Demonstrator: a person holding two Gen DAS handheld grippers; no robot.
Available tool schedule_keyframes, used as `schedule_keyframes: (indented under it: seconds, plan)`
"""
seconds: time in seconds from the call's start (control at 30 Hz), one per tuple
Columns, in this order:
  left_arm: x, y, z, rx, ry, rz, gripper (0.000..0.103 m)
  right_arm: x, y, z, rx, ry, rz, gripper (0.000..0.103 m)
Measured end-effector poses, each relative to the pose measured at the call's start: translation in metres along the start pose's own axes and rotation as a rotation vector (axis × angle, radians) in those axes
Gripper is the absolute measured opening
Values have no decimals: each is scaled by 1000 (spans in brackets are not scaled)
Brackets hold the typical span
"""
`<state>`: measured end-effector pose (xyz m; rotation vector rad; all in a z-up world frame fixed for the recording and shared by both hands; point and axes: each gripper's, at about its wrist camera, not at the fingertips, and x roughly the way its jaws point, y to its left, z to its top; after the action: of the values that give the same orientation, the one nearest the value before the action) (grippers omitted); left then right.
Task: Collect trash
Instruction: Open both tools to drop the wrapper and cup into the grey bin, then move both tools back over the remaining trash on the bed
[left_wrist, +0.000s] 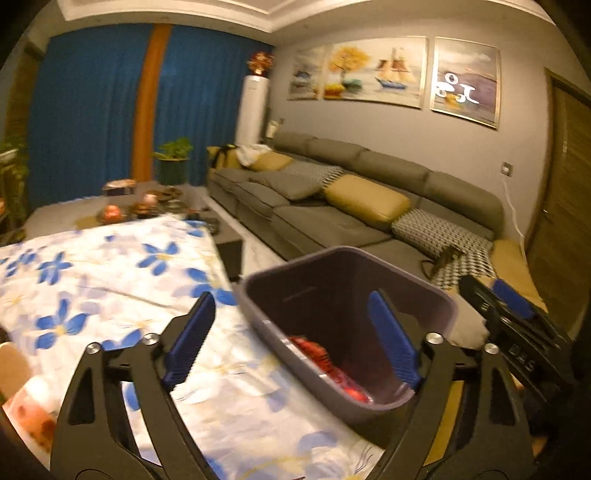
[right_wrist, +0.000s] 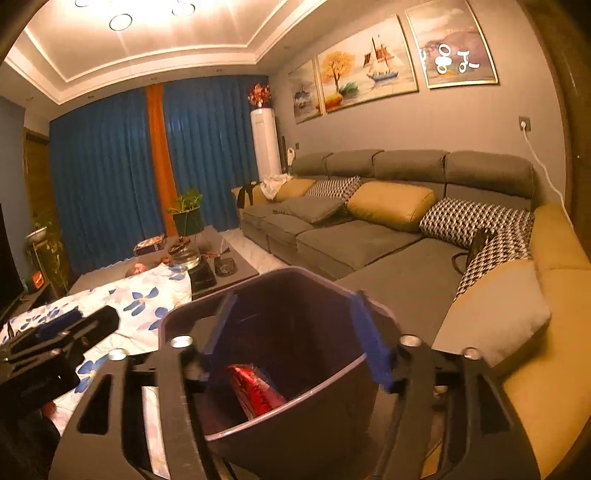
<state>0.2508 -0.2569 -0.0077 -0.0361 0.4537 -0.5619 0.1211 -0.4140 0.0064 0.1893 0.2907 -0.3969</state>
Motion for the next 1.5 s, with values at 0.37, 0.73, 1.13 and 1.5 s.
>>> schedule_keyframes:
  seconds: [0.37,0.73,1.13,1.5]
  plan:
    - [-82,36,-20,-42,-34,217,88,-44,29,-11,-57,-29,51,79]
    - [-171,95,-46,-107,-101,411,88,-86,94,-34,-123,-42,211,79]
    - [-244,157,-77,-199,-130,553,88,-113,176,-65,-190,-1,375,79]
    - [-266,188,-89,-247,-128,582,88,-114,235,-90,-312,56,437,79]
